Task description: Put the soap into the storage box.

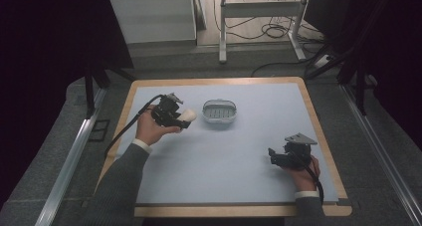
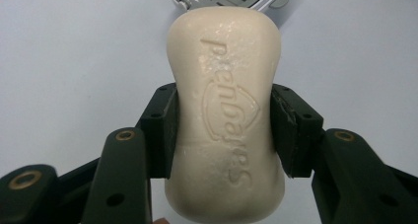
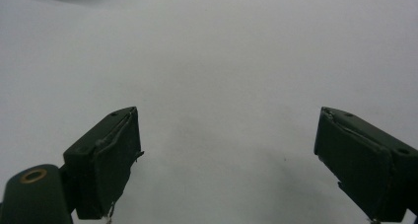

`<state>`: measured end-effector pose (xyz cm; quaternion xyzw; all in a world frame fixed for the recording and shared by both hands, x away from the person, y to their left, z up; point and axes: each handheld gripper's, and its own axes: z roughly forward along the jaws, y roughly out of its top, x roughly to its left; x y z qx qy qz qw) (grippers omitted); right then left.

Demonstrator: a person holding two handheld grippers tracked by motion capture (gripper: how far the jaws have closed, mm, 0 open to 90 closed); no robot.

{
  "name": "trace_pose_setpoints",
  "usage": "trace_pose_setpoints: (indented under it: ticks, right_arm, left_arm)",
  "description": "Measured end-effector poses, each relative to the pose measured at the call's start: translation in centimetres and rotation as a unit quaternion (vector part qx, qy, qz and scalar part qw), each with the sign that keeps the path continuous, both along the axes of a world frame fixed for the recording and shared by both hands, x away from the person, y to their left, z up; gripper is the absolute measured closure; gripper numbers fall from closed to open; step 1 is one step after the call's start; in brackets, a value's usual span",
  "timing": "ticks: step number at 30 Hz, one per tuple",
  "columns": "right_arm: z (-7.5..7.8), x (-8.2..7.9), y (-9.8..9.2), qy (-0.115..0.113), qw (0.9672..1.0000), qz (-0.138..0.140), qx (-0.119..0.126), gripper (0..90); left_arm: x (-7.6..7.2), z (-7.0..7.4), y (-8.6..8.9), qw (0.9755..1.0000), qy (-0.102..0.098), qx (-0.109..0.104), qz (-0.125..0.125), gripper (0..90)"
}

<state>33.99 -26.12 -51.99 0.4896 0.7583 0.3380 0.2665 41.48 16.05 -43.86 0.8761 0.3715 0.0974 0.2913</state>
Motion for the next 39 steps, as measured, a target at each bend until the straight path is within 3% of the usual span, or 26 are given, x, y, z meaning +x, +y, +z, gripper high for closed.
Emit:
trace_pose_setpoints:
  ticks: [12, 29, 39]
  right_arm:
    - [0.0, 0.0, -0.1, 0.001, 1.0, -0.002, -0.002, 10.2]
    - [-0.2, 0.1, -0.2, 0.002, 1.0, -0.003, -0.004, 10.1]
    - [-0.1, 0.1, -0.1, 0.003, 1.0, -0.007, -0.005, 10.2]
  left_arm:
    - [0.9, 0.1, -0.7, 0.9999, 0.009, -0.005, -0.006, 49.4]
    - [2.4, 1.3, -2.2, 0.9999, 0.003, 0.004, -0.011, 49.5]
    - [3.9, 1.2, -2.8, 0.9999, 0.008, 0.007, -0.01, 49.5]
